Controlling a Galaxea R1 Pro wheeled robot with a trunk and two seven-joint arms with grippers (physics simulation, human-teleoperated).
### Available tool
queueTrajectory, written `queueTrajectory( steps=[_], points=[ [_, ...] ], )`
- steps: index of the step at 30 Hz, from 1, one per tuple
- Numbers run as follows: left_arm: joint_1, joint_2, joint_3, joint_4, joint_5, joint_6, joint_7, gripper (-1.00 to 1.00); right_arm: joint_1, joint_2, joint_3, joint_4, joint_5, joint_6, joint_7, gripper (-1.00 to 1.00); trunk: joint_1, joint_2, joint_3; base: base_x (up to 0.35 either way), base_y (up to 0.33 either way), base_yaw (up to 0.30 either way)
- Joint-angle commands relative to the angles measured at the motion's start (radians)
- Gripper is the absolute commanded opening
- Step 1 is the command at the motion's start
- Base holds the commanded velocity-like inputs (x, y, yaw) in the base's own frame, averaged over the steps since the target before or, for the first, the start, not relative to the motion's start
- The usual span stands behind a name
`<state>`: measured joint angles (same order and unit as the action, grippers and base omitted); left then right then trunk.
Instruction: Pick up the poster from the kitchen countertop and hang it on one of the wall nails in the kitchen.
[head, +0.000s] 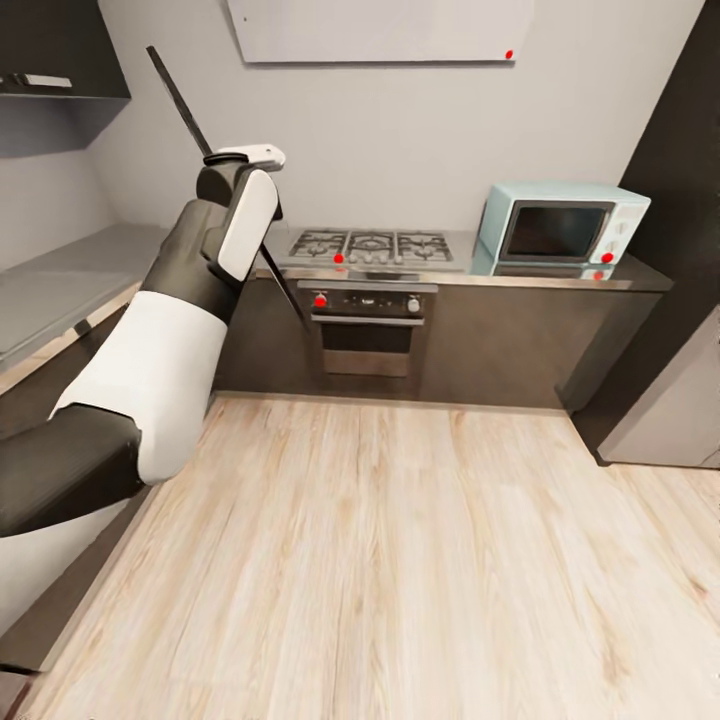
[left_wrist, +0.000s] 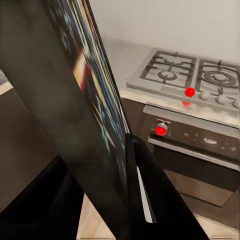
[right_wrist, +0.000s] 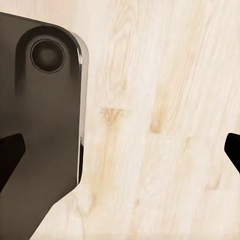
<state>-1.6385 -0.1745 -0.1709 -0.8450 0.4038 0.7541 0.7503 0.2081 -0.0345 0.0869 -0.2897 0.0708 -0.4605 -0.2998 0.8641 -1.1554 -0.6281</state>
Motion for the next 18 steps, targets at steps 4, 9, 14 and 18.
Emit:
queueTrajectory(
  steps=[4, 9, 14, 18],
  points=[
    [0.051, 0.000, -0.002, -0.018, 0.011, -0.001, -0.040, -1.00, 0.001, -0.001, 0.007, -0.002, 0.007, 0.003, -0.010, 1.00, 0.000, -0.001, -0.001, -0.035, 0.000, 0.000],
    [0.172, 0.000, -0.011, -0.167, 0.012, -0.004, -0.269, -1.00, 0.001, -0.001, 0.007, -0.002, 0.007, 0.003, -0.010, 1.00, 0.000, -0.001, -0.001, -0.007, 0.000, 0.000],
    [0.261, 0.000, -0.046, -0.252, 0.012, -0.005, -0.396, -1.00, 0.000, -0.001, 0.007, -0.003, 0.007, 0.003, -0.010, 1.00, 0.000, -0.001, -0.001, -0.001, 0.000, 0.000],
    [0.311, 0.045, -0.056, -0.274, 0.011, -0.009, -0.617, -1.00, -0.003, -0.001, 0.007, -0.010, 0.007, 0.002, -0.010, 1.00, 0.000, -0.001, -0.001, 0.000, 0.000, 0.000]
  ],
)
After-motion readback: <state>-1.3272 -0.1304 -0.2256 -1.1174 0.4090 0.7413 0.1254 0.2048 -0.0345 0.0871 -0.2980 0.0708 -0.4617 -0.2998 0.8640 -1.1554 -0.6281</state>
